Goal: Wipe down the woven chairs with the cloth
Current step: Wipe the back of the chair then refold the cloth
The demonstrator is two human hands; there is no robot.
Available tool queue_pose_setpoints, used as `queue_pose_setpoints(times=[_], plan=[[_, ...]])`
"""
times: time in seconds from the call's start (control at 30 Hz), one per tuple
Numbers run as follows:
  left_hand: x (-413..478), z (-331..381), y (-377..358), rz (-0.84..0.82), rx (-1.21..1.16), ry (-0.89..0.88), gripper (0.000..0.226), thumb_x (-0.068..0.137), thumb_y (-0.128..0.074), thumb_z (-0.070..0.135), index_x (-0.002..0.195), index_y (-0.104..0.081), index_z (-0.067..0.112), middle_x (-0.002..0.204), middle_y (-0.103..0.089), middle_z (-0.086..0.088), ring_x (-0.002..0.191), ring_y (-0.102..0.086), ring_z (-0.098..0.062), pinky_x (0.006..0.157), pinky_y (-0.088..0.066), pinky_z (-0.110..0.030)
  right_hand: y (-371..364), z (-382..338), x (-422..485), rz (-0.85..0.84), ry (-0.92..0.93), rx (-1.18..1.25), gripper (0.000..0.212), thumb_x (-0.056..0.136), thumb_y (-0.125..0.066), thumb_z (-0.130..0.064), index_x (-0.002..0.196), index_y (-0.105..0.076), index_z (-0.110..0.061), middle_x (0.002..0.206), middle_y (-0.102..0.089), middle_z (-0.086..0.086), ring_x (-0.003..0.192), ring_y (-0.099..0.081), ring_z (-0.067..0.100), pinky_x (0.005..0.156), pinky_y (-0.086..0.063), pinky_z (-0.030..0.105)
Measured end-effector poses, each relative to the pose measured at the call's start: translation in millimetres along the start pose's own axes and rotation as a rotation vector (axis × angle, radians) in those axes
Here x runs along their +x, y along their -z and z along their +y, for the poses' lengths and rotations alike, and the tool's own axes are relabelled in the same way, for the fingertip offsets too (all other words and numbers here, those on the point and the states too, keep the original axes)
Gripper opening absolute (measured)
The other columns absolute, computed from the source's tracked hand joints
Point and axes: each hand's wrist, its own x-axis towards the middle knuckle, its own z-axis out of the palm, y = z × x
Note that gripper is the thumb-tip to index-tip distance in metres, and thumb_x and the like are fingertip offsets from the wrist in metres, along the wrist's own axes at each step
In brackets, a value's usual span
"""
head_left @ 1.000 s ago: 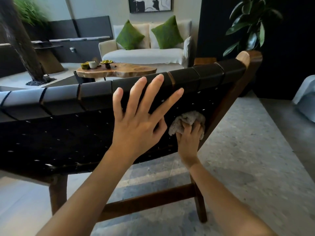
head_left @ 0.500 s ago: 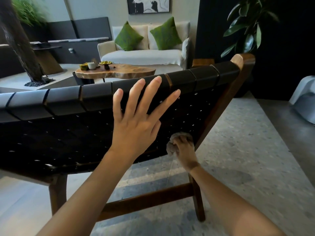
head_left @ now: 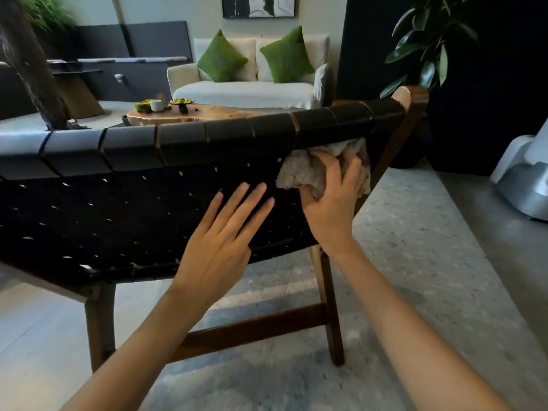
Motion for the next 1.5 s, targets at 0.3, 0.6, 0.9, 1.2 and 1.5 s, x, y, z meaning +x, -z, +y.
queue_pose_setpoints(times=[0.3,0.6,0.9,1.2,1.5], plan=[[4.4,-12.1,-32.9,-0.155,0.029,0.179,0.083,0.081,-0.061,0.016,0.151,-0.016,0.011,0.159,-0.002,-0.008,0.146,0.003,-0.028,0.116,-0.005,-0.055,-40.4,23.3,0.0,0.058,0.020,-0.097,0.040,0.080,-0.059,-0.028,0.116,-0.045,-0.033,0.134,-0.026,0.003,0.116,-0.028,0.038,0.096,-0.036,0.053],[-12.0,-10.3,-55.4,-0.206,0.061,0.178,0.084,0.081,-0.059,0.016,0.152,-0.014,0.015,0.158,0.004,-0.007,0.145,0.005,-0.028,0.116,-0.004,-0.055,-76.9,68.2,-81.0,-0.319,0.025,-0.162,0.054,0.072,-0.065,-0.002,0.119,-0.051,-0.025,0.128,-0.029,0.008,0.109,-0.030,0.039,0.088,-0.041,0.056],[-14.3,-10.7,-59.2,-0.198,0.071,0.167,0.086,0.079,-0.063,0.007,0.151,-0.018,0.016,0.157,0.001,-0.007,0.145,0.004,-0.030,0.115,-0.004,-0.054,-80.6,74.8,-130.3,-0.721,-0.107,-0.334,0.048,0.094,-0.046,0.000,0.137,-0.048,-0.021,0.143,-0.035,0.014,0.129,-0.030,0.040,0.092,-0.046,0.033],[-24.9,-9.5,-46.5,-0.147,0.056,0.267,0.091,0.076,-0.063,-0.005,0.151,-0.016,0.015,0.158,-0.003,-0.012,0.144,-0.001,-0.035,0.115,-0.009,-0.059,-24.9,45.7,-91.9,-0.574,0.193,-0.168,0.045,0.078,-0.064,0.006,0.120,-0.056,-0.009,0.121,-0.048,0.019,0.111,-0.045,0.042,0.089,-0.050,0.047],[-30.2,-18.2,-29.4,-0.048,-0.050,0.451,0.083,0.081,-0.057,-0.002,0.152,-0.016,0.016,0.157,-0.003,-0.017,0.144,0.005,-0.038,0.114,-0.003,-0.060,-25.6,-29.5,-12.4,-0.008,0.276,-0.075,0.057,0.077,-0.069,-0.010,0.124,-0.040,-0.026,0.125,-0.028,0.003,0.116,-0.027,0.031,0.105,-0.031,0.053]])
